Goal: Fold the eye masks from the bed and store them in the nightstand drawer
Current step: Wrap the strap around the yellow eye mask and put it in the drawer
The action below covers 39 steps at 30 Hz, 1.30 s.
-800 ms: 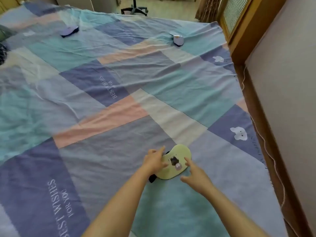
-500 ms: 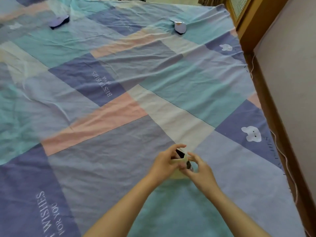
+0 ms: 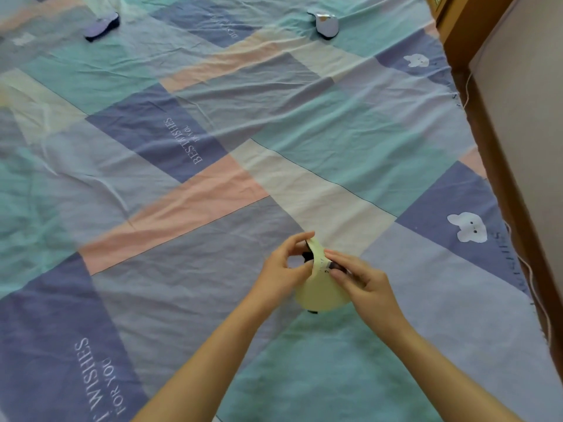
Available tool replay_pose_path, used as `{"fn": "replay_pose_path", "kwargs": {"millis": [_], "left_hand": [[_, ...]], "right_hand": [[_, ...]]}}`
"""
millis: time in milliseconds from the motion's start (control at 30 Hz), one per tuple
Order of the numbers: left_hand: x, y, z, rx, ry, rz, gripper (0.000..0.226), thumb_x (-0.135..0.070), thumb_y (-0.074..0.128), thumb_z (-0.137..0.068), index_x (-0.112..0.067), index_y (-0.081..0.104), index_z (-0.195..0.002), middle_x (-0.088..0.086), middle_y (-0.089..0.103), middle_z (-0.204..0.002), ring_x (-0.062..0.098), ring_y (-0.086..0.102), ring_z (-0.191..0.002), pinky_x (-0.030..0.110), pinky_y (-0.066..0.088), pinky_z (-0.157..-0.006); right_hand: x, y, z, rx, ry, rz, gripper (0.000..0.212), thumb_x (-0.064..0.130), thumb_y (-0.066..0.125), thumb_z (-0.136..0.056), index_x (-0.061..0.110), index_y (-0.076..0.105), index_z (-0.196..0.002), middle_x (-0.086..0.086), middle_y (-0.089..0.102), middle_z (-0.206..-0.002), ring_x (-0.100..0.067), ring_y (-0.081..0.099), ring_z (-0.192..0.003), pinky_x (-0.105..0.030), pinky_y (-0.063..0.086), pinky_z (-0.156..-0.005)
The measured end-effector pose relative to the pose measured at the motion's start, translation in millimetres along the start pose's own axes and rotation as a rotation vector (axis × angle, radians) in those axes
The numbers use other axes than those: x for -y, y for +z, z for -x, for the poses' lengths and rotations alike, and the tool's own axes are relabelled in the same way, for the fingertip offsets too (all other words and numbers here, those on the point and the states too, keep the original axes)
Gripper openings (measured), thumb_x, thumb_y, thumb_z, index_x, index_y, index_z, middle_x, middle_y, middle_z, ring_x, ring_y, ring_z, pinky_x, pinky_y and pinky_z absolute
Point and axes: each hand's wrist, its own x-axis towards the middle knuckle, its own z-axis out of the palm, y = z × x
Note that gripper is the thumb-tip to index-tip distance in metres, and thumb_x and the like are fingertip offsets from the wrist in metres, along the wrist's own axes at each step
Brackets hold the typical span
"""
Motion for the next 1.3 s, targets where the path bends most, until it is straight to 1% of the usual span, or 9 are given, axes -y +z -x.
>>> {"fn": "replay_pose_path", "kwargs": {"millis": [200, 367, 500, 567, 700, 800, 967, 1167, 1300], "left_hand": [[6.7, 12.4, -0.8, -0.103, -0.106, -0.036, 0.029, -0.01, 0.062, -0.084, -0.03, 0.066, -0.105, -0.01, 0.065, -0.077, 0.014, 0.057, -0.072, 0.025, 0.046, -0.065], [23.5, -5.9, 10.0, -0.18, -0.018, -1.161, 0.043, -0.014, 0.053, -0.087, -0.036, 0.054, -0.124, -0.006, 0.054, -0.12, 0.019, 0.046, -0.115, 0.035, 0.03, -0.087], [-4.6, -8.6, 17.4, -0.069, 0.184, -0.303, 0.042, -0.039, 0.066, -0.086, -0.033, 0.056, -0.126, -0.018, 0.058, -0.123, -0.004, 0.049, -0.117, 0.014, 0.04, -0.092], [-14.5, 0.7, 18.0, 0.058, 0.139, -0.263, 0.041, -0.034, 0.076, -0.077, -0.028, 0.062, -0.116, -0.015, 0.067, -0.104, -0.005, 0.06, -0.095, 0.011, 0.047, -0.077], [-15.9, 6.6, 14.2, -0.234, 0.022, 0.071, 0.023, -0.015, 0.077, -0.077, -0.012, 0.067, -0.098, -0.004, 0.07, -0.083, 0.012, 0.065, -0.076, 0.027, 0.053, -0.065], [-10.6, 4.2, 14.8, -0.312, -0.068, 0.436, 0.026, -0.011, 0.071, -0.082, -0.008, 0.065, -0.108, 0.005, 0.072, -0.093, 0.018, 0.068, -0.08, 0.031, 0.056, -0.066], [-4.3, -3.8, 14.9, -0.427, -0.139, 0.584, 0.015, -0.01, 0.067, -0.086, -0.013, 0.065, -0.1, 0.0, 0.07, -0.089, 0.011, 0.066, -0.074, 0.024, 0.056, -0.062], [3.8, -22.8, 18.0, -0.515, -0.145, 0.613, 0.016, -0.01, 0.067, -0.086, -0.014, 0.063, -0.1, -0.002, 0.069, -0.091, 0.013, 0.065, -0.08, 0.032, 0.055, -0.074], [15.1, -34.7, 20.1, -0.623, -0.182, 0.598, 0.014, -0.008, 0.067, -0.086, -0.02, 0.062, -0.09, -0.004, 0.067, -0.09, 0.015, 0.063, -0.082, 0.039, 0.052, -0.083]], "right_hand": [[-3.6, 4.4, 5.3, -0.06, -0.034, 0.035, 0.033, 0.0, 0.061, -0.088, 0.029, 0.071, -0.099, 0.023, 0.072, -0.098, 0.0, 0.066, -0.096, -0.013, 0.048, -0.084], [0.7, -4.5, -0.1, -0.211, -0.063, 0.196, 0.022, 0.006, 0.06, -0.09, 0.026, 0.068, -0.095, 0.012, 0.068, -0.093, -0.005, 0.062, -0.091, -0.017, 0.047, -0.081], [14.6, -11.0, -9.5, -0.015, -0.133, 0.307, 0.019, 0.008, 0.061, -0.09, 0.021, 0.071, -0.099, -0.002, 0.06, -0.086, -0.011, 0.057, -0.08, -0.019, 0.042, -0.069], [20.9, -5.9, -9.8, -0.022, -0.145, 0.242, 0.022, 0.01, 0.066, -0.086, 0.025, 0.07, -0.101, -0.004, 0.057, -0.089, -0.012, 0.058, -0.081, -0.017, 0.044, -0.071], [25.8, 7.5, -2.2, -0.294, 0.105, -0.184, 0.04, 0.009, 0.074, -0.078, 0.018, 0.06, -0.114, -0.002, 0.06, -0.109, -0.01, 0.061, -0.1, -0.018, 0.052, -0.085], [17.1, 20.8, 14.5, -0.18, 0.265, -0.253, 0.026, 0.005, 0.077, -0.074, 0.011, 0.069, -0.098, -0.003, 0.075, -0.088, -0.012, 0.07, -0.083, -0.02, 0.054, -0.074], [10.1, 43.0, 28.8, -0.132, 0.244, -0.213, 0.008, 0.004, 0.077, -0.074, 0.008, 0.073, -0.079, -0.006, 0.072, -0.064, -0.012, 0.066, -0.059, -0.016, 0.048, -0.058], [10.7, 36.5, 25.2, -0.018, 0.299, -0.225, 0.02, 0.019, 0.082, -0.068, 0.006, 0.067, -0.068, -0.004, 0.064, -0.069, -0.014, 0.058, -0.073, -0.033, 0.046, -0.078], [28.4, 32.2, 26.1, 0.125, 0.391, -0.928, 0.03, 0.037, 0.072, -0.066, 0.015, 0.058, -0.053, -0.001, 0.056, -0.057, -0.021, 0.064, -0.073, -0.037, 0.043, -0.093]]}}
